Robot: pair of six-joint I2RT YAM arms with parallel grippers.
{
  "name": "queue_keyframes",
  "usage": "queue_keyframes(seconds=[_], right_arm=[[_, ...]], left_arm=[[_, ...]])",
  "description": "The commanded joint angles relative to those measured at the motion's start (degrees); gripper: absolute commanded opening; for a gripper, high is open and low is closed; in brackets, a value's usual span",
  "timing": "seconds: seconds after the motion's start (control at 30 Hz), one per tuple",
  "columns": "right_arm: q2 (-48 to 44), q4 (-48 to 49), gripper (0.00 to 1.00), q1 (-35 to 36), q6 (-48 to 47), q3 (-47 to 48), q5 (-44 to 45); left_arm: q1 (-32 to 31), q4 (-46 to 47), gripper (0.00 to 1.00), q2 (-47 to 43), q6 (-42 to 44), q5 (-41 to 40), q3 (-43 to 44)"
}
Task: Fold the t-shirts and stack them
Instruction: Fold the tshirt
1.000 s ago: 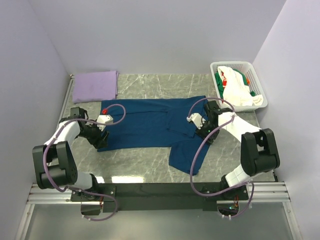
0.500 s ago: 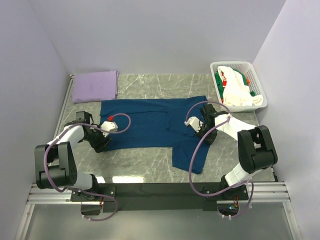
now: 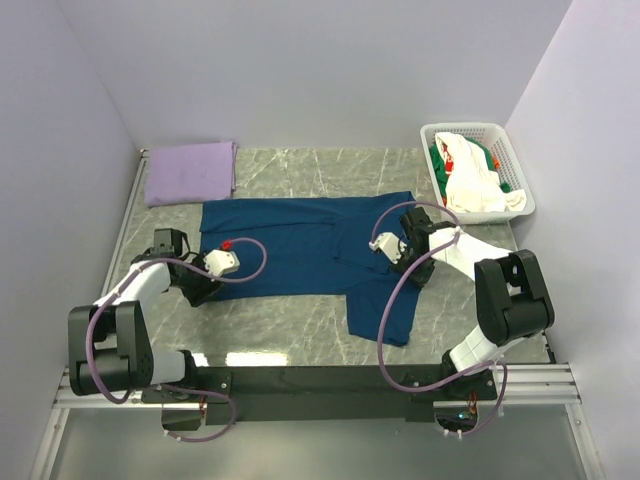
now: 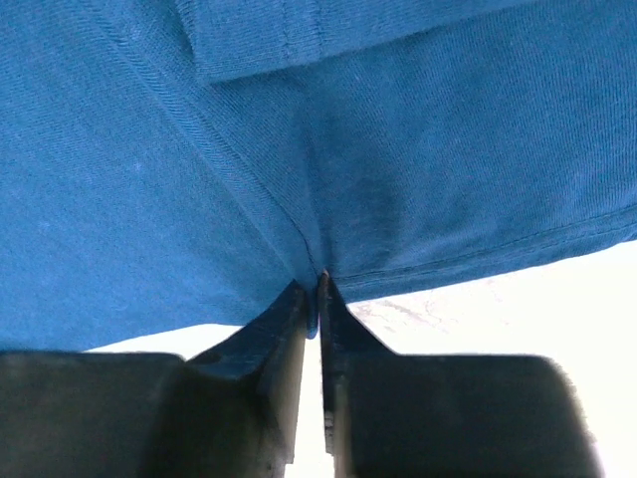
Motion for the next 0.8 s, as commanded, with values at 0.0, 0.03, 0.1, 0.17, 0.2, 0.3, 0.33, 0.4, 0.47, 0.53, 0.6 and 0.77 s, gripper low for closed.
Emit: queue_keyframes(seconds=[0.0,0.03,0.1,0.17,0.2,0.3,0.33,0.4,0.47,0.53,0.6,0.77], right_arm=[[0.70,-1.99,0.18,-0.06,0.28,-0.53,0.78],[-0.44,-2.26,0.22,-0.15,0.28,-0.53,0.70],[-1.76,-3.39,0.30,-0.33,0.45,0.08,0.78],[-2.20,-4.63,0.35,-0.59,0.80,0.87,0.08],[-2.73,-5.85,0.36,-0.51,0.89,1.66,-0.09],[-4.83,-7.70,0.43,-0.59,1.07,2.80,-1.67],[-5.54,-8.67,0.45,-0.68,1.07,2.89,-2.03],[-6.68,-9.38,0.46,-0.59,1.42,3.51,-2.82],[-8.09,-10.61,0.47,-0.59,1.69,3.86,-3.69],[-8.80,-12.19,0.47,-0.51,1.42,4.21,-5.19],[-8.45,-12.54,0.47,-0.42,0.98,3.60,-5.98],[-6.52,-11.93,0.47,0.72,0.11,1.67,-6.77]], left_arm=[[0.02,-4.06,0.62,-0.98,4.54,-5.62,-2.68],[0.02,-5.29,0.62,-1.60,4.63,-5.44,-2.59],[0.02,-6.43,0.62,-3.18,4.63,-5.35,-1.98],[0.02,-7.93,0.63,-3.98,4.81,-5.09,-1.80],[0.02,-8.28,0.63,-4.59,5.07,-5.09,-1.54],[0.02,-9.60,0.63,-5.30,4.81,-4.65,-0.83],[0.11,-9.95,0.63,-5.39,4.81,-4.48,-0.66],[0.02,-10.39,0.63,-5.65,4.11,-4.12,-0.22],[0.20,-10.83,0.64,-6.00,4.02,-3.60,-0.04],[0.20,-10.75,0.64,-5.92,3.67,-3.42,0.14],[0.37,-10.66,0.64,-5.57,3.67,-3.25,0.13],[0.81,-10.22,0.64,-4.60,3.31,-3.07,0.40]])
